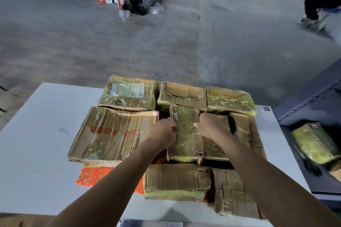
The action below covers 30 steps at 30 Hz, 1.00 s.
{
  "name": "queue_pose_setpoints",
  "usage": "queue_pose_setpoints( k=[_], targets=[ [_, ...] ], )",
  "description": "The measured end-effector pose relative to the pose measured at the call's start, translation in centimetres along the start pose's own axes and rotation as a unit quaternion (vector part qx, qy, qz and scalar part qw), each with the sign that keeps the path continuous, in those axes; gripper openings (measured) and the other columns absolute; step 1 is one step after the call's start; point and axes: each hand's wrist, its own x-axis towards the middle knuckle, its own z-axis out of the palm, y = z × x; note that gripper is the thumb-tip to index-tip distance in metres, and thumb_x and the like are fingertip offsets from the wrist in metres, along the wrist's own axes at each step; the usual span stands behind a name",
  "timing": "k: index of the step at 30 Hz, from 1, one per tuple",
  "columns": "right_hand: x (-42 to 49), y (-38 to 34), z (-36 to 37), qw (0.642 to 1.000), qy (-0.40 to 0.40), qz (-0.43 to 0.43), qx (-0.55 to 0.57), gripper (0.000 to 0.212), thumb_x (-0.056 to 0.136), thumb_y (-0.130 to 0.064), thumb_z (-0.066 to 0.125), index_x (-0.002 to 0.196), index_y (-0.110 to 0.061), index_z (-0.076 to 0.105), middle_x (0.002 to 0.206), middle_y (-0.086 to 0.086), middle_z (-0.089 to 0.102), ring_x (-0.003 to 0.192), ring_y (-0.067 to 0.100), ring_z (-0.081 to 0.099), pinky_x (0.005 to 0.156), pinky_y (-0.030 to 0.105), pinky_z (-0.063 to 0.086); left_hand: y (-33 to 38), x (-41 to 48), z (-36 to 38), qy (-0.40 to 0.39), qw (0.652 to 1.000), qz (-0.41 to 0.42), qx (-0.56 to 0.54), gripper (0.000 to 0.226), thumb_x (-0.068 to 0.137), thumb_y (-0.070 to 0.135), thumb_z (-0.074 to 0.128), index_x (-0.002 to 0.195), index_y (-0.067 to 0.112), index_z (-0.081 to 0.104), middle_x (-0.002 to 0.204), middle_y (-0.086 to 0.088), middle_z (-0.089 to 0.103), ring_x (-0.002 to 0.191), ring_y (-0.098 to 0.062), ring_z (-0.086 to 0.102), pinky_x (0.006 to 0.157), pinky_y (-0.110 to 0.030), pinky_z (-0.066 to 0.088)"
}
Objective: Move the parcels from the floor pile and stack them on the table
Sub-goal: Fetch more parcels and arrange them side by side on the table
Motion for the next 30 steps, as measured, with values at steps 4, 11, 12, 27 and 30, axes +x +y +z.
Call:
queue_pose_setpoints(
  k=[4, 11, 12, 27, 30],
  targets=[
    [0.3, -0.3, 0.1, 0.999, 0.024, 0.011, -0.021, 0.028, 0.101, -0.027, 0.046, 0.08, -0.012, 0.057, 0.061, -0.001, 0.049, 0.052, 0.017, 0.048, 0.046, 0.026, 0.034, -0.2, 0.1, -0.2, 0.006, 1.0, 0.007, -0.006, 0.026, 0.091, 0.01, 0.045, 0.116, 0.013, 0.055, 0.108, -0.008, 0.062, 0.096, -0.022, 0.056, 0.081, -0.031, 0.047],
    [0.5, -3.3, -0.4, 0.988, 0.142, -0.008, -0.062, 0.033, 0.093, -0.005, 0.049, 0.124, -0.016, 0.055, 0.099, 0.005, 0.065, 0.059, 0.013, 0.053, 0.043, 0.026, 0.039, -3.4, 0.4, -2.7, 0.064, 0.998, -0.004, 0.012, 0.03, 0.09, 0.014, 0.045, 0.117, 0.014, 0.058, 0.115, -0.006, 0.059, 0.106, -0.023, 0.052, 0.087, -0.032, 0.043],
    [0.4, -4.2, -0.5, 0.988, 0.142, -0.025, -0.059, 0.025, 0.093, -0.006, 0.05, 0.116, -0.014, 0.057, 0.099, 0.004, 0.063, 0.064, 0.015, 0.055, 0.048, 0.028, 0.043, -3.8, 0.3, -3.1, 0.065, 0.998, -0.009, 0.013, 0.029, 0.091, 0.015, 0.044, 0.116, 0.014, 0.058, 0.115, -0.007, 0.058, 0.106, -0.023, 0.052, 0.088, -0.033, 0.044],
    [0.8, -8.9, 1.1, 0.983, 0.149, -0.103, -0.02, 0.015, 0.096, -0.016, 0.043, 0.089, -0.018, 0.056, 0.082, -0.002, 0.058, 0.072, 0.02, 0.058, 0.057, 0.03, 0.044, -8.6, -0.3, -5.6, 0.073, 0.994, 0.028, 0.071, 0.025, 0.094, 0.015, 0.045, 0.117, 0.013, 0.056, 0.126, -0.008, 0.052, 0.124, -0.026, 0.041, 0.102, -0.041, 0.042],
    [0.3, -6.5, 0.9, 0.984, 0.168, -0.064, -0.003, 0.01, 0.096, -0.017, 0.047, 0.088, -0.018, 0.053, 0.081, -0.003, 0.056, 0.067, 0.017, 0.055, 0.052, 0.028, 0.04, -6.4, 0.1, -4.3, 0.056, 0.992, 0.091, 0.064, 0.029, 0.096, 0.023, 0.039, 0.119, 0.017, 0.055, 0.128, -0.007, 0.052, 0.124, -0.026, 0.041, 0.101, -0.043, 0.043]
  ],
)
